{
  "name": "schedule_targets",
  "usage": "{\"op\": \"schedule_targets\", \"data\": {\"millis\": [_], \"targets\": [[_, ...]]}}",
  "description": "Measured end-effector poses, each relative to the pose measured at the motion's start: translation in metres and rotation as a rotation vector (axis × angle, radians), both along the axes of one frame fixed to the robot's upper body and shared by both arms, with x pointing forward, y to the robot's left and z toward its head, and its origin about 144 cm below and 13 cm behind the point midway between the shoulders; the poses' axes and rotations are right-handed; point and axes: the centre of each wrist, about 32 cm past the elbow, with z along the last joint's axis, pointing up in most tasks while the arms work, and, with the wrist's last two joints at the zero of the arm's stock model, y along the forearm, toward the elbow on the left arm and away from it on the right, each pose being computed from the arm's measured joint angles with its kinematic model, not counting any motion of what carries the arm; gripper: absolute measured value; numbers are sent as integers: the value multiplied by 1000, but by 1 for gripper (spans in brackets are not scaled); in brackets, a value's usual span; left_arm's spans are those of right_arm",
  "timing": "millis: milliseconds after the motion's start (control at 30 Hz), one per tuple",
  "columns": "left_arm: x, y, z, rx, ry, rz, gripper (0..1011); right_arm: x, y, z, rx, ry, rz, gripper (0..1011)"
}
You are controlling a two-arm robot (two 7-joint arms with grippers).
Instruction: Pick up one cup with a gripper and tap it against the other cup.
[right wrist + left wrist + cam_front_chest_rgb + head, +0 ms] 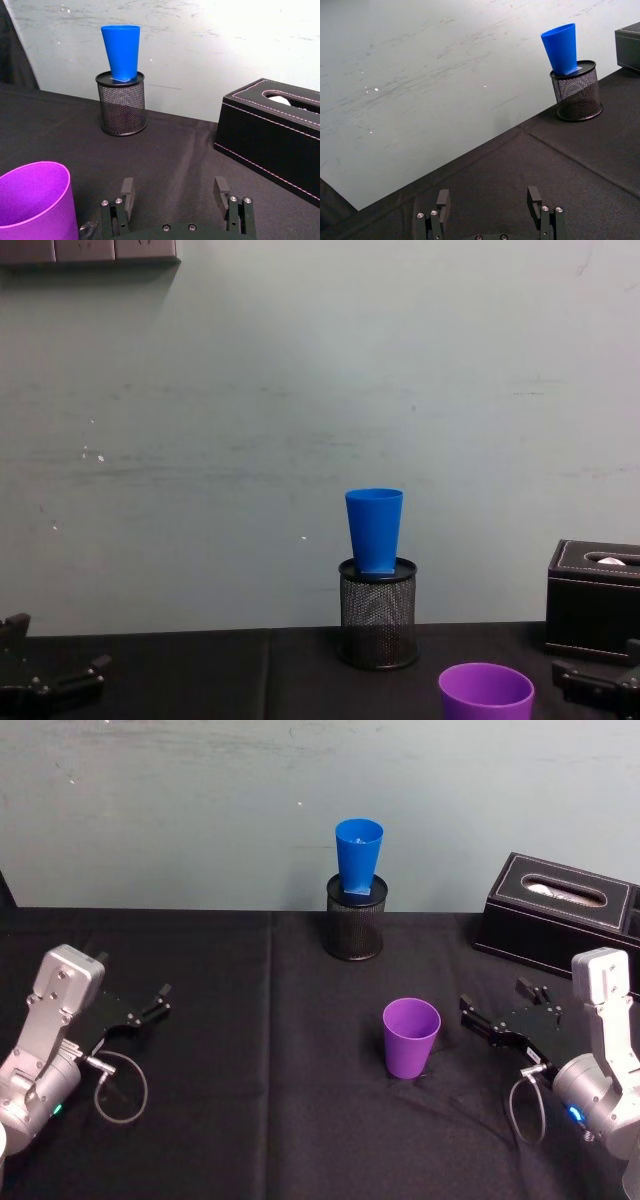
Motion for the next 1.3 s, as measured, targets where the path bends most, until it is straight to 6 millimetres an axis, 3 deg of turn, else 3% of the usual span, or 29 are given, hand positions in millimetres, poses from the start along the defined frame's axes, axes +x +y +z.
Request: {"op": "schedule_targets", "data": {"millis": [1300], "targets": [[0,0,0,0,0,0,1011,0,0,0,0,0,0,1003]]}}
